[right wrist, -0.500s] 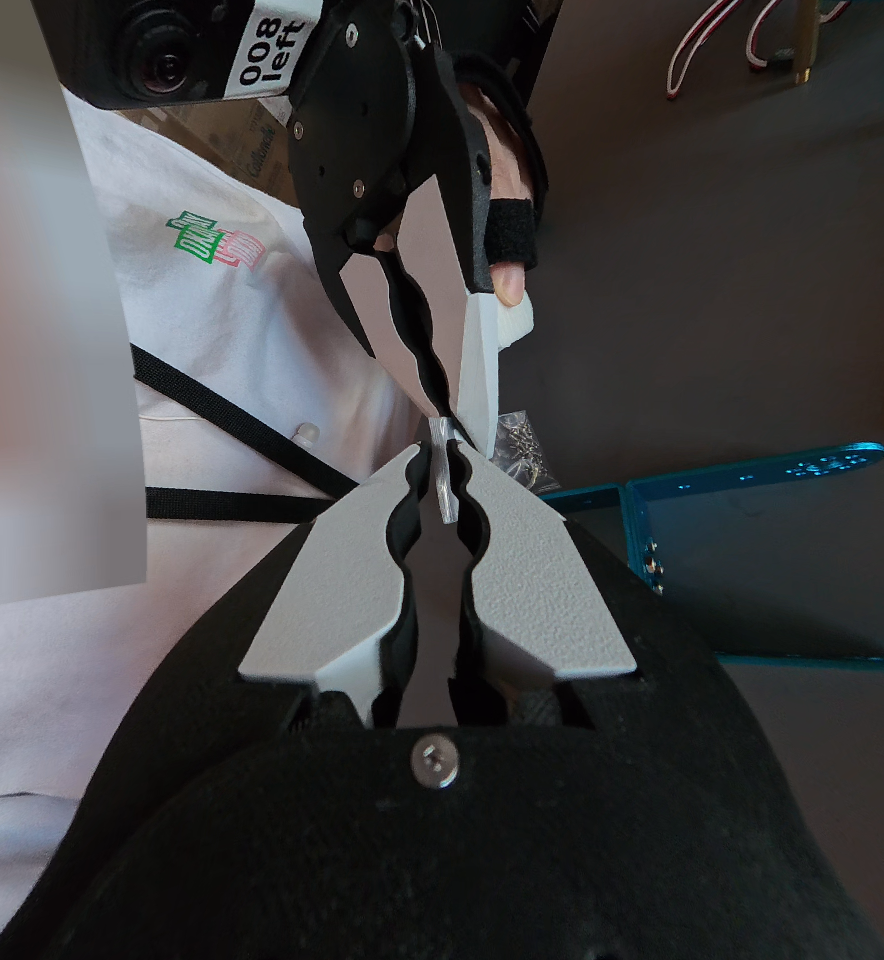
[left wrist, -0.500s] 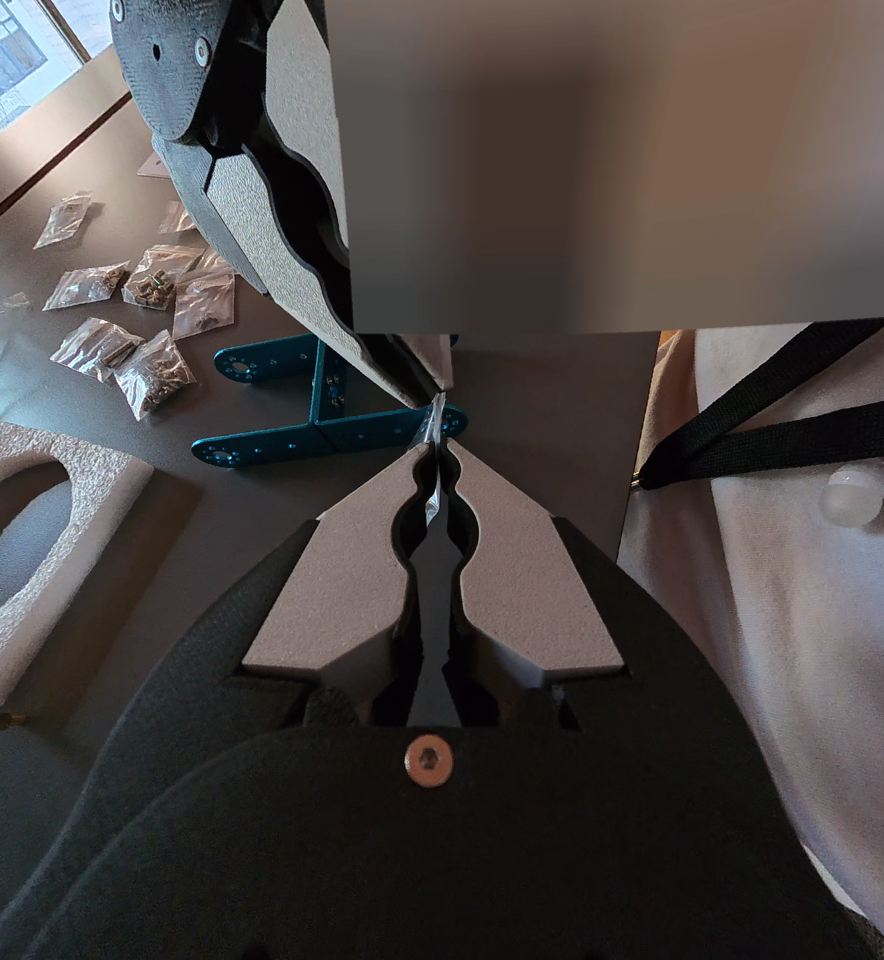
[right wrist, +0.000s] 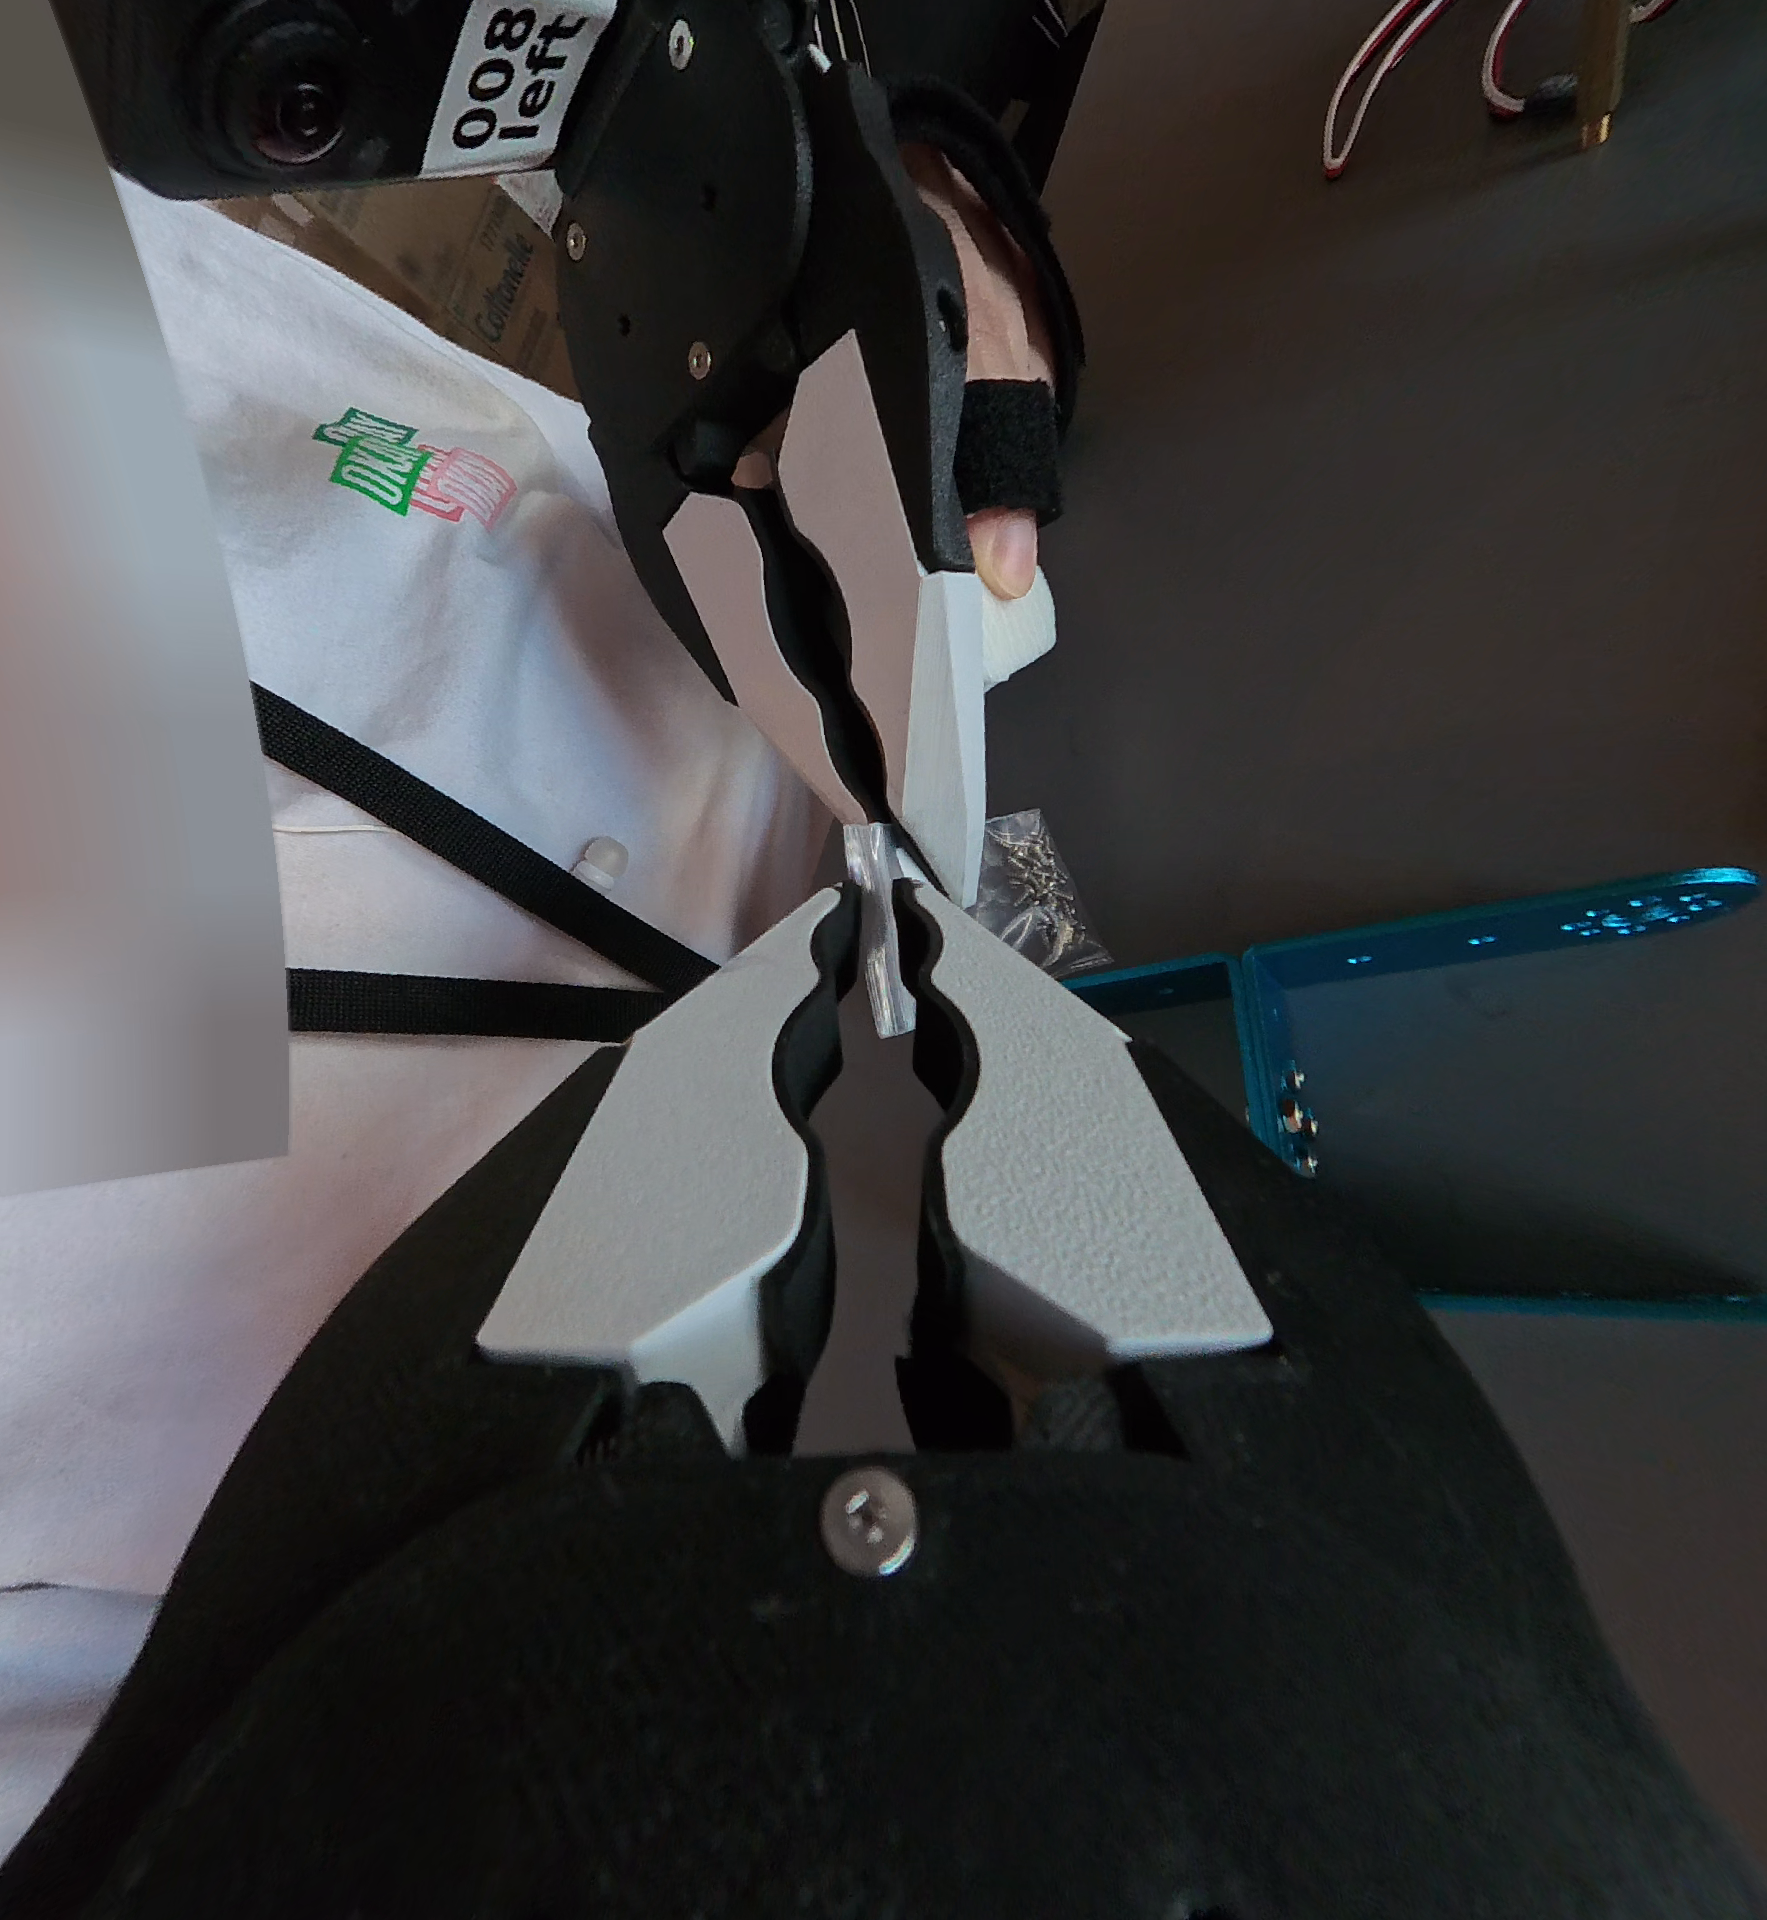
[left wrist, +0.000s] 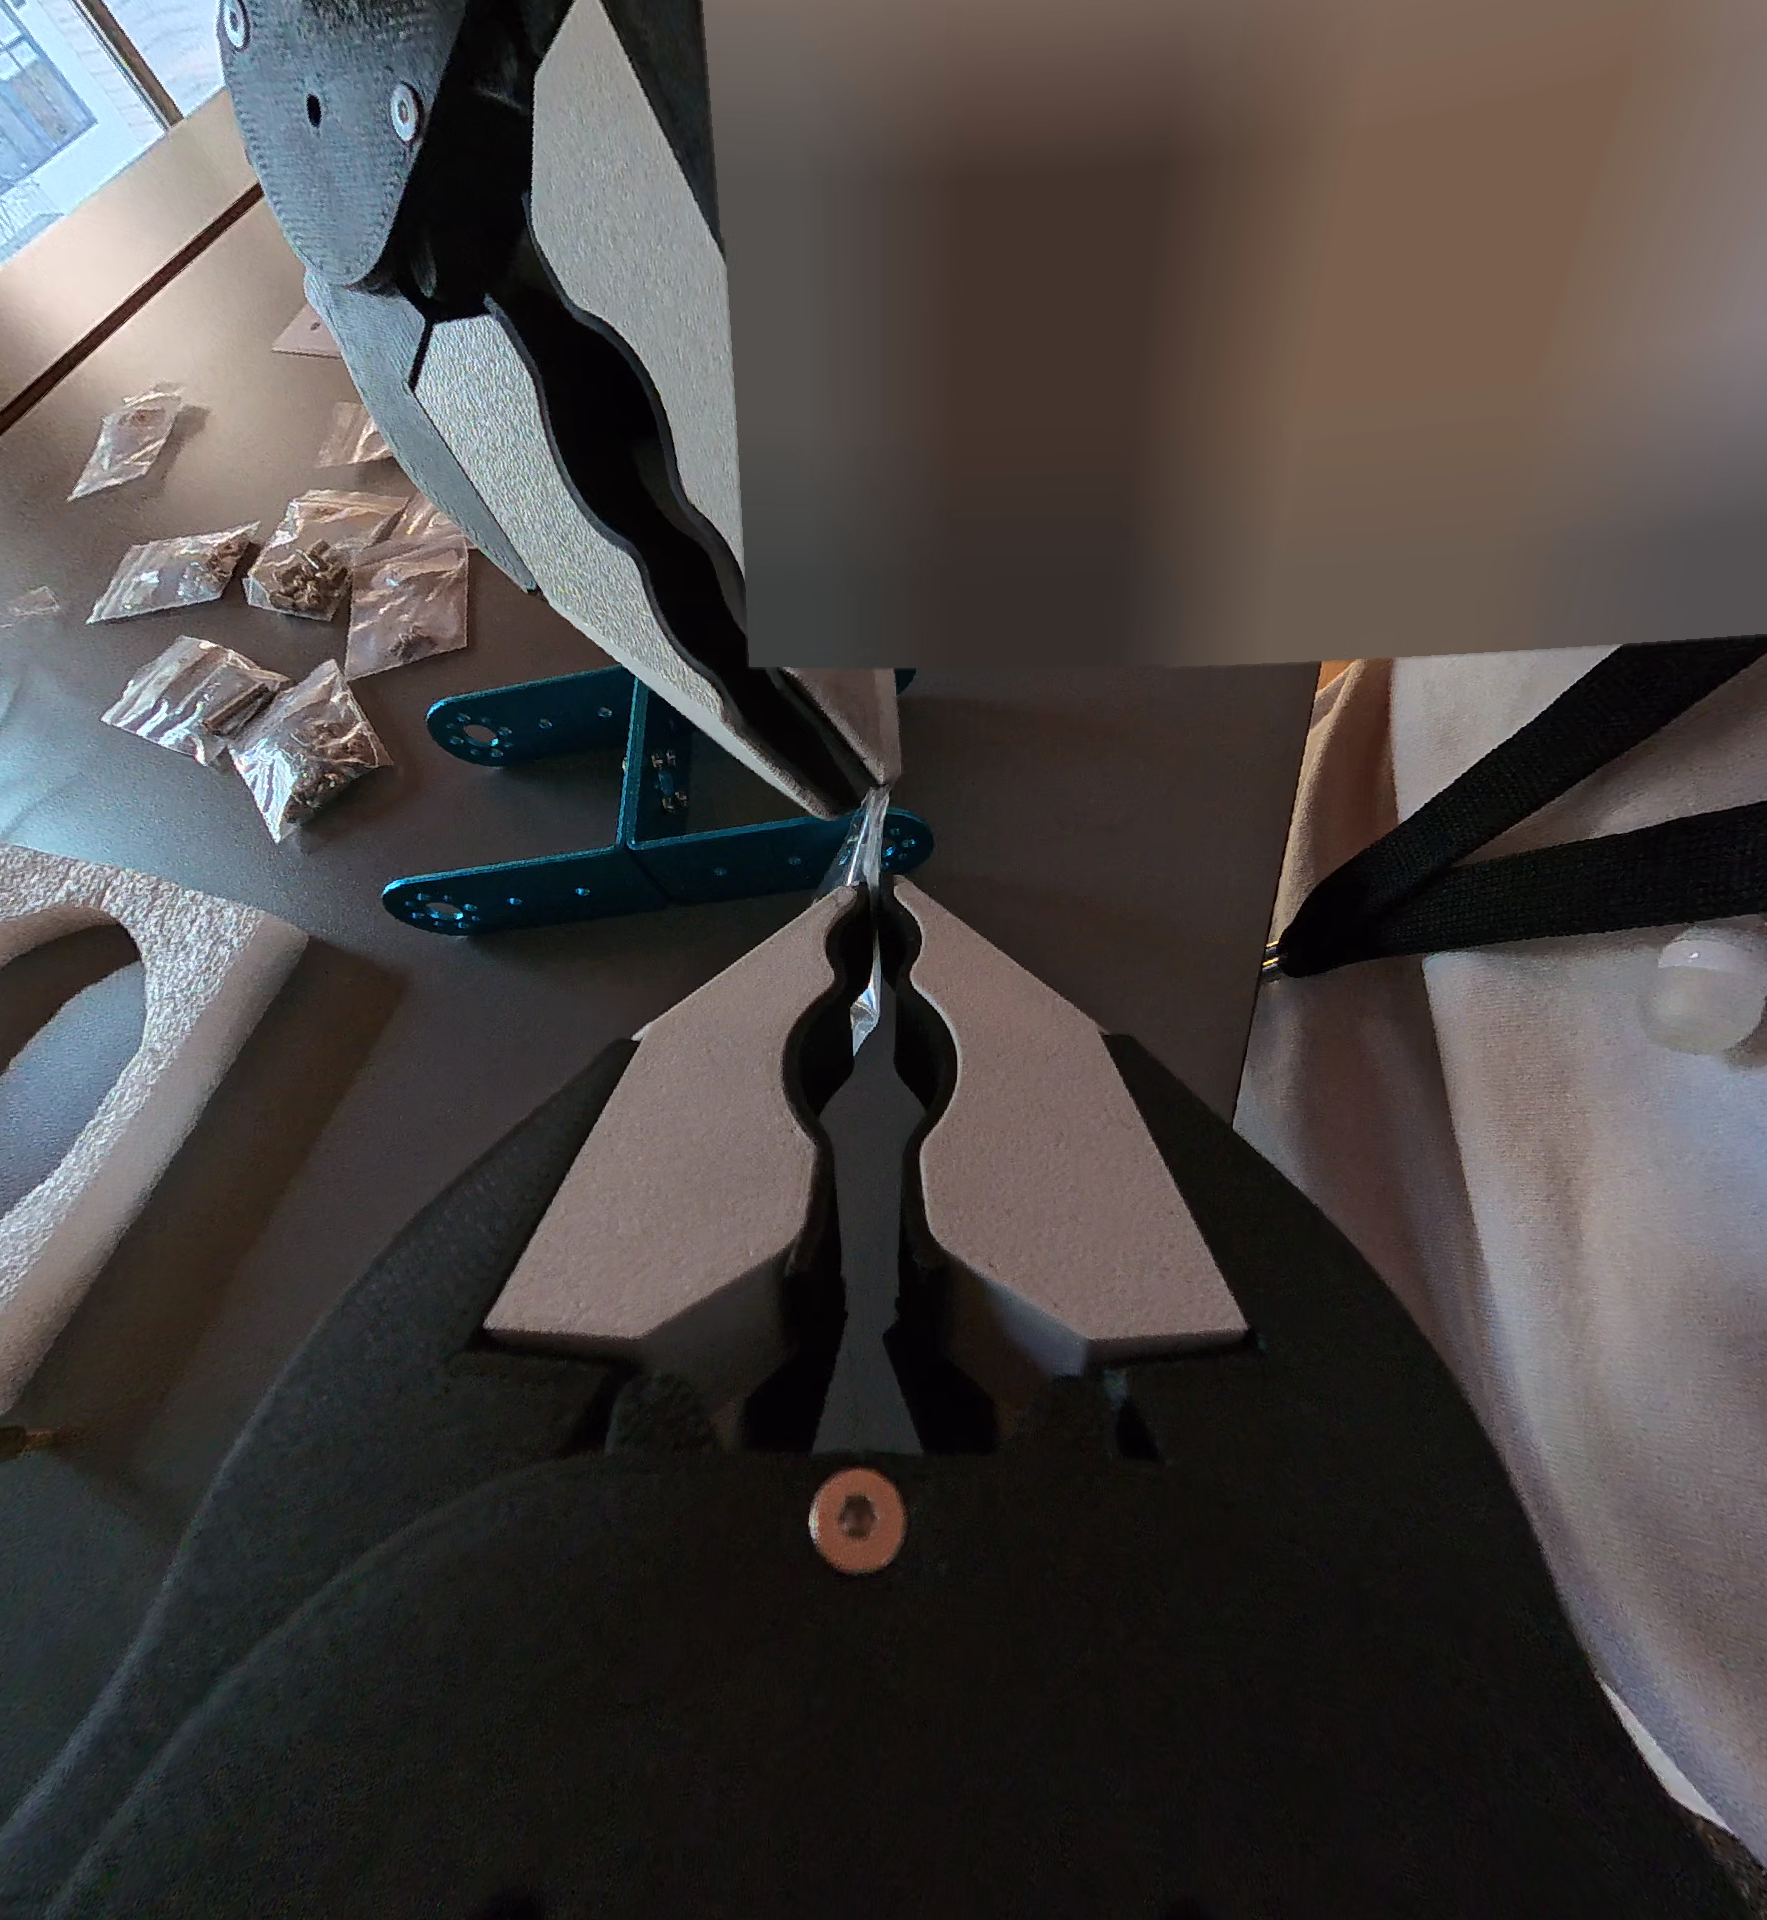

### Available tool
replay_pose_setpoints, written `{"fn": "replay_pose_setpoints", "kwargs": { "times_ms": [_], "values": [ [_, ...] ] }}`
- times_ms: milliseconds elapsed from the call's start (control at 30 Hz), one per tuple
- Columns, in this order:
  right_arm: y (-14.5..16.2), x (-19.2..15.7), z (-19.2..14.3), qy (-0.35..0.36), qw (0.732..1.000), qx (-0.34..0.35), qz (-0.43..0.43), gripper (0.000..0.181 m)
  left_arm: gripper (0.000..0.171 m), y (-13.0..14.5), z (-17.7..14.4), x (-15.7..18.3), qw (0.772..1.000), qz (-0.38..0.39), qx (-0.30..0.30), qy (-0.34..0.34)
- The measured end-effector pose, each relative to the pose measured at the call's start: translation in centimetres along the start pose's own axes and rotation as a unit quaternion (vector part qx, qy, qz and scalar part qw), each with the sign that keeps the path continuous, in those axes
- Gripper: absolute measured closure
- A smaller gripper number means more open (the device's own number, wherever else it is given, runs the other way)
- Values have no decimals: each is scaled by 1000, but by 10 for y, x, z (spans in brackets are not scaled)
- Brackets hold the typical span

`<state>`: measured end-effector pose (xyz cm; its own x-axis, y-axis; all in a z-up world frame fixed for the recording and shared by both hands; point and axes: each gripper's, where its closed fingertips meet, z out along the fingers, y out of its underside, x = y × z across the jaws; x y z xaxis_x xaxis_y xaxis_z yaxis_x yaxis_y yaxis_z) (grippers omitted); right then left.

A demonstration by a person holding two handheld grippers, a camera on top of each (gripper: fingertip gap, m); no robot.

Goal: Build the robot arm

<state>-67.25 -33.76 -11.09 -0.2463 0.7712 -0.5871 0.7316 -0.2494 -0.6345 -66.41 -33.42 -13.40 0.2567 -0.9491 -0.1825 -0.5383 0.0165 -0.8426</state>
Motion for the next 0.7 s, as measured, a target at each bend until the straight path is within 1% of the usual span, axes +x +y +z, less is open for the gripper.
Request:
{"fn": "replay_pose_setpoints", "kwargs": {
  "times_ms": [433, 500, 700],
  "values": [
    [-4, 3, -3, 42, 997, 8, -58, 179, 171, 0, 0, 0, 1000, -4, 0, 2],
    [-2, 1, -2, 36, 997, 4, -62, 178, 171, 0, 0, -1, 1000, -4, 0, 1],
    [-1, 1, -2, 49, 995, 0, -89, 178, 171, 0, 0, -1, 1000, -4, 0, 0]
  ]
}}
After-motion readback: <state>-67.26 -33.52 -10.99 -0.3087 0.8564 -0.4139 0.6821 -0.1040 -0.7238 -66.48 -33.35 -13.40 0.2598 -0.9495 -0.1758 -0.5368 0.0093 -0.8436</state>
